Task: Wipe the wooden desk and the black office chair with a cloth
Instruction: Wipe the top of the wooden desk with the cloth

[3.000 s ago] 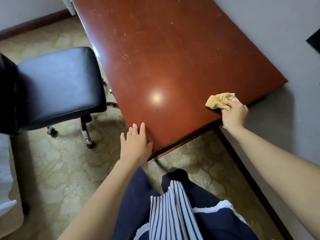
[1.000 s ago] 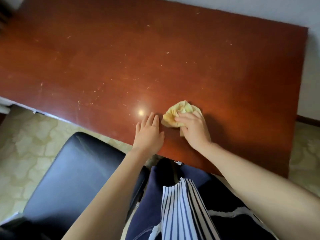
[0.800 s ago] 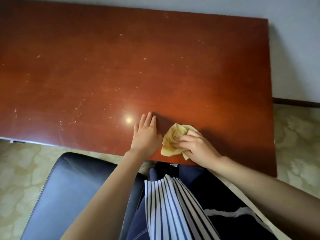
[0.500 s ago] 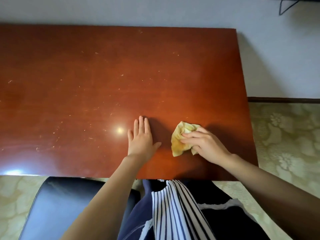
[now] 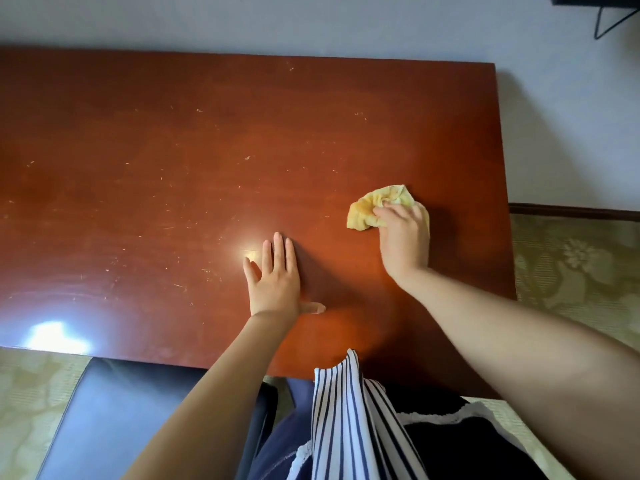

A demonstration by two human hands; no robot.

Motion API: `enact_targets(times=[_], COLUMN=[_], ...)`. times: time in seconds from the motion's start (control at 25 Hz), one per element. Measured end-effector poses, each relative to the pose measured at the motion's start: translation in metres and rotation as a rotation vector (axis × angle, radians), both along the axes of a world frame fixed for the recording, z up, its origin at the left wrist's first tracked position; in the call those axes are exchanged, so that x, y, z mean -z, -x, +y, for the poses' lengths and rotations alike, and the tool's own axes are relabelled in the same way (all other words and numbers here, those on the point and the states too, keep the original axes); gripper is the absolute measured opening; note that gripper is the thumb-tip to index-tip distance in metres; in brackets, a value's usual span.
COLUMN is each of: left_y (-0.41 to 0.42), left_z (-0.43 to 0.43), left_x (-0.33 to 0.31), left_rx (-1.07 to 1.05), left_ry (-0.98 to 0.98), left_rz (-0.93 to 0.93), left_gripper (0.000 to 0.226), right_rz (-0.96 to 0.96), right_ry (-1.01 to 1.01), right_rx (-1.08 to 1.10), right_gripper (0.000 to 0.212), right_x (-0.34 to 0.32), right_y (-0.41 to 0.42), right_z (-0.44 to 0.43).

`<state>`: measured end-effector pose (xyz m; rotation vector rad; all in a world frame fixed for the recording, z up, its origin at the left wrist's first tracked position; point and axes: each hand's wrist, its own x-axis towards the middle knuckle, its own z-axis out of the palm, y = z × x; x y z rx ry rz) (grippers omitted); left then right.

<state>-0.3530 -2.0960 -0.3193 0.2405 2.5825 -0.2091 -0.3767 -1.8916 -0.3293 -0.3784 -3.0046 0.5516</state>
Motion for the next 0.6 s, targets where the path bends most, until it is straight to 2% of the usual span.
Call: enact_targets(times=[0.08,0.24,0.36,0.6], left_y=[0.000,-0.001,0.000,-0.001], left_z=[0.000,-0.001,-0.001,-0.001], left_x=[0.000,-0.001,-0.003,-0.004], left_rx=[-0.004,-0.009,0.003,0.012], left_ry=[0.003,-0.002,0.004,0.004], left_rz=[0.007,0.009,0.017,0.030], left_gripper=[0.133,0.133,0.133,0.132], right_rz=[0.001,0.047,0.119,0.112], right_ry=[0.022,0.084,0.088,0.132], right_rx=[-0.075,-0.408,-0.608,-0.895], right_gripper=[0.030,0.027,0.030,0.034], right_x=[0.001,-0.006,-0.006,-0.006], right_y=[-0.003,-0.023,-0.044,-0.093], right_z=[-0.020,-0.035,-0.023,0.019])
